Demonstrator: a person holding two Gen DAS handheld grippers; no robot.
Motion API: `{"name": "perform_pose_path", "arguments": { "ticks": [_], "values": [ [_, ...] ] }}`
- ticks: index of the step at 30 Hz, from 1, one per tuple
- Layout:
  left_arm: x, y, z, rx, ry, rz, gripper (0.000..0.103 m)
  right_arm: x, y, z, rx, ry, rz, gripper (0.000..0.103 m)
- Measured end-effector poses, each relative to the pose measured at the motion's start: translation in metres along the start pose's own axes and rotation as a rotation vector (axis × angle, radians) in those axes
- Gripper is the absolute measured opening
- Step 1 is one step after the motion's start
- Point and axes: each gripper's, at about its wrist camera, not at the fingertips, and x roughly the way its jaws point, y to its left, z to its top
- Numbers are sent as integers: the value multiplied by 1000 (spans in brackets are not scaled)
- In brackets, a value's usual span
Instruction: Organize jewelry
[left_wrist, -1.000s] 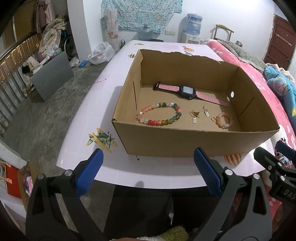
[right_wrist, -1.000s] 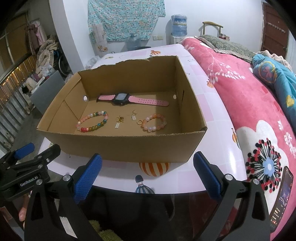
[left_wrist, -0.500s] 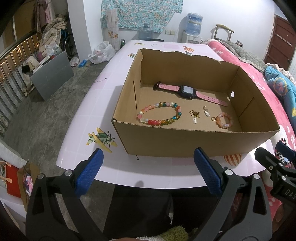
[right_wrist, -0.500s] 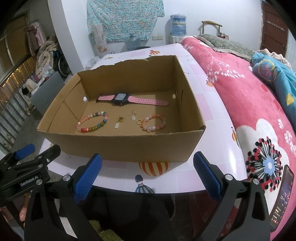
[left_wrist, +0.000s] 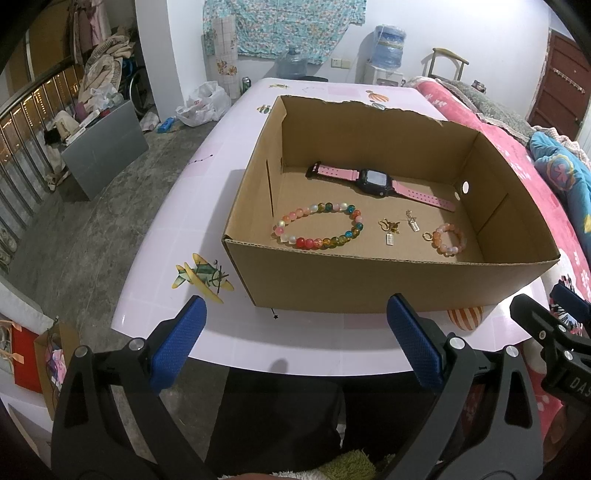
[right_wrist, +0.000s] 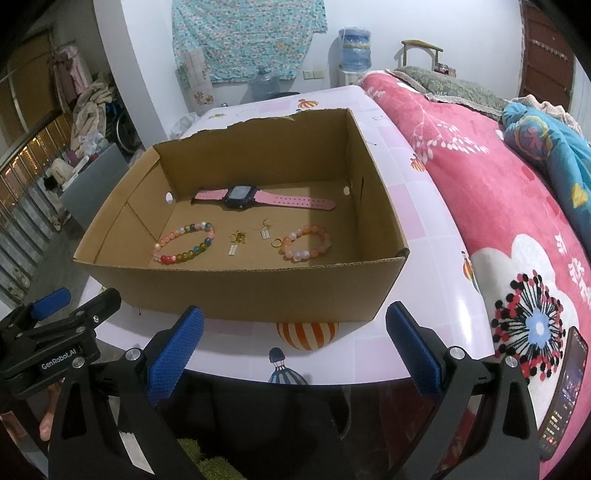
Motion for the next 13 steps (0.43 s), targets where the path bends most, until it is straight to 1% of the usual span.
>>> {"name": "perform_pose_path", "arguments": {
  "ticks": [13],
  "values": [
    [0,1,-1,-2,3,0,95,0,0,-1,4,2,1,96]
  ]
}}
